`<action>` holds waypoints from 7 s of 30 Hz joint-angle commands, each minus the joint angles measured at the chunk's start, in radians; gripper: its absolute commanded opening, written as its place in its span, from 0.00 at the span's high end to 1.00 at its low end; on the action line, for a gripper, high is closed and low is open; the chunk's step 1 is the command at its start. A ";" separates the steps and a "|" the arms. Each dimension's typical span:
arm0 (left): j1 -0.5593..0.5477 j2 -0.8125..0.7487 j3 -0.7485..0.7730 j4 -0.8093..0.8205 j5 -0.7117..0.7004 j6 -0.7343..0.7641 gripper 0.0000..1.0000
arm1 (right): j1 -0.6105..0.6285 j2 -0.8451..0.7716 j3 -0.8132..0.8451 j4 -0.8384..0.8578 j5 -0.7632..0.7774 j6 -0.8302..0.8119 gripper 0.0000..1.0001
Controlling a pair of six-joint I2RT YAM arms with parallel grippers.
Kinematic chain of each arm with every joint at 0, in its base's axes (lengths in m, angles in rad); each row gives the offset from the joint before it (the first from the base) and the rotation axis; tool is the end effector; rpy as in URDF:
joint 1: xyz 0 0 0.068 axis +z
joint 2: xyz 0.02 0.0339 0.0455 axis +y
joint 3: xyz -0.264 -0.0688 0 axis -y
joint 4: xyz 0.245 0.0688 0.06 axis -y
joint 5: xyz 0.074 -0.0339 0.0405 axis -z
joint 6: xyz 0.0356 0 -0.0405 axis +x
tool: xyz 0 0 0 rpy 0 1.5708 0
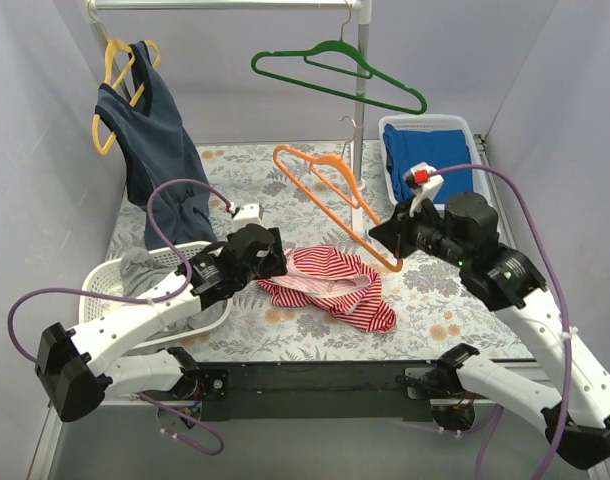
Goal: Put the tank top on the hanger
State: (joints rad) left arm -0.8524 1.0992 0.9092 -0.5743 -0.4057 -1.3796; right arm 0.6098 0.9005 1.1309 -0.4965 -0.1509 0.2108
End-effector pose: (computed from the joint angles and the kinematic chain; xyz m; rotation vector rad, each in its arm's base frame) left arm 0.1613 -0.1632 0.2875 -0.8115 2.2154 -0.6884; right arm 0.1496 0.1110 0.4060 -0.4817 1.8316 0.7072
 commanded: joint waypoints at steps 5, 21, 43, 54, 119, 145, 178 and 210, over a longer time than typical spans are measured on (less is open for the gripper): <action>0.015 0.189 0.029 0.097 -0.005 0.040 0.45 | 0.001 -0.158 -0.100 -0.169 -0.055 0.051 0.99; 0.033 0.433 0.149 0.085 -0.136 0.128 0.53 | 0.001 -0.298 -0.145 -0.364 0.039 0.104 0.99; 0.082 0.478 0.168 0.071 -0.183 0.106 1.00 | 0.001 -0.252 -0.146 -0.382 -0.171 0.096 0.99; 0.082 0.332 0.181 0.037 -0.119 0.122 1.00 | 0.001 -0.189 -0.282 -0.125 -0.257 0.134 0.99; 0.085 0.189 0.212 -0.009 -0.067 0.267 1.00 | 0.050 -0.009 -0.520 0.487 -0.335 0.104 0.99; 0.084 0.062 0.212 0.152 0.237 0.289 0.43 | 0.077 0.058 -0.580 0.625 -0.231 0.053 0.99; 0.085 0.315 0.209 0.361 0.156 0.366 0.56 | 0.082 0.083 -0.569 0.627 -0.214 0.039 0.99; 0.084 0.220 0.120 0.386 0.110 0.382 1.00 | 0.077 0.058 -0.430 0.197 0.327 0.248 0.55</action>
State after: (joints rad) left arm -0.7685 1.3701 1.0363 -0.2031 -0.2768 -1.0065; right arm 0.6895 0.9218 0.6621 -0.2440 0.0891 0.4114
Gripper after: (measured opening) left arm 0.036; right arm 0.467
